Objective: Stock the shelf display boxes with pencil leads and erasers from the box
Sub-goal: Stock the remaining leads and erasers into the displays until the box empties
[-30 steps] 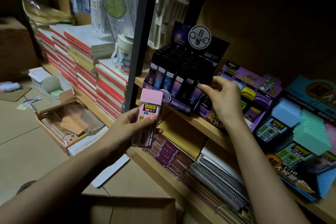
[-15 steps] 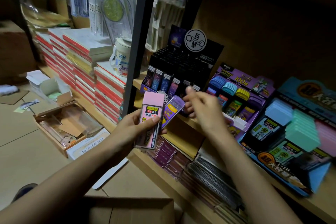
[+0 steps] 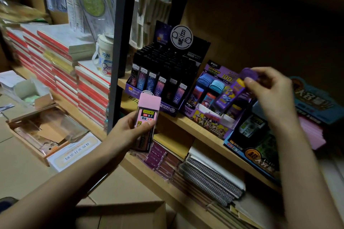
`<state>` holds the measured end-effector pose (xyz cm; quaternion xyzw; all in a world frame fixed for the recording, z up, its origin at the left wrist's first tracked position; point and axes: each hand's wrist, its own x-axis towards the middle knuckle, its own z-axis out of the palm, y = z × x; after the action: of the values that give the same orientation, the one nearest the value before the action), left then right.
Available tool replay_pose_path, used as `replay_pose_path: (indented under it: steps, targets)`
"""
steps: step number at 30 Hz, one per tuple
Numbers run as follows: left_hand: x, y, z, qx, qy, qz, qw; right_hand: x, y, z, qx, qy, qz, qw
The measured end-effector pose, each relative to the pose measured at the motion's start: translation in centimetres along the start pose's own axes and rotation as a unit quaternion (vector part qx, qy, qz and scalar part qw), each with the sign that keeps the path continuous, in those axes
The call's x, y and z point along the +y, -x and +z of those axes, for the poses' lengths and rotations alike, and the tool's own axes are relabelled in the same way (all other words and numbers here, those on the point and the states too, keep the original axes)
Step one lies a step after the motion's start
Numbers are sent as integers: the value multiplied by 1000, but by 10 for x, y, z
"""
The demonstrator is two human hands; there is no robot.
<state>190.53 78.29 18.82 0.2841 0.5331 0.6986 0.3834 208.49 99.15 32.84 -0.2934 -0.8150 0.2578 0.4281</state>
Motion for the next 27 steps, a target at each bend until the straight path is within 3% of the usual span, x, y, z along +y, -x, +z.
replay_pose_path:
  steps: [14,20,24,27]
  targets:
    - [-2,0,1,3,-39,9,999,35,2,4,15,277,-2,961]
    - [1,3,3,-18,-43,16,999,39,7,11,-14,399,8,917]
    - [7,5,10,-27,-48,22,998,27,13,9,-16,396,-4,918]
    - [11,8,24,-50,-76,24,996,-2,30,14,-52,216,-6,975]
